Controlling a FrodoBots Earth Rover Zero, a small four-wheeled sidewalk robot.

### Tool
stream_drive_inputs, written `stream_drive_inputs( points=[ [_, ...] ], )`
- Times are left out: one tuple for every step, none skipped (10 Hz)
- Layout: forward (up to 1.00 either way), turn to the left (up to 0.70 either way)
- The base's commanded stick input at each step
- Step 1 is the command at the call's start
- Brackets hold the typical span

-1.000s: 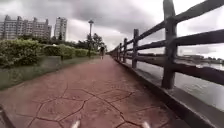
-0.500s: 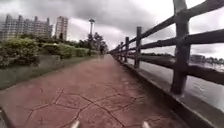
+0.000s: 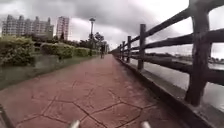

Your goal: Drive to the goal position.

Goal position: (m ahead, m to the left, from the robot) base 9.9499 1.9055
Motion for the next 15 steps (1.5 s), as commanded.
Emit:
stream_drive_inputs(
  points=[
    [0.5, 0.0],
    [0.5, 0.0],
    [0.5, 0.0],
    [0.5, 0.0],
    [0.5, 0.0],
    [0.5, 0.0],
    [0.5, 0.0],
    [0.5, 0.0],
    [0.5, 0.0],
    [0.5, 0.0],
    [0.5, 0.0],
    [0.5, 0.0],
    [0.5, 0.0],
    [0.5, 0.0],
    [0.5, 0.27]
  ],
)
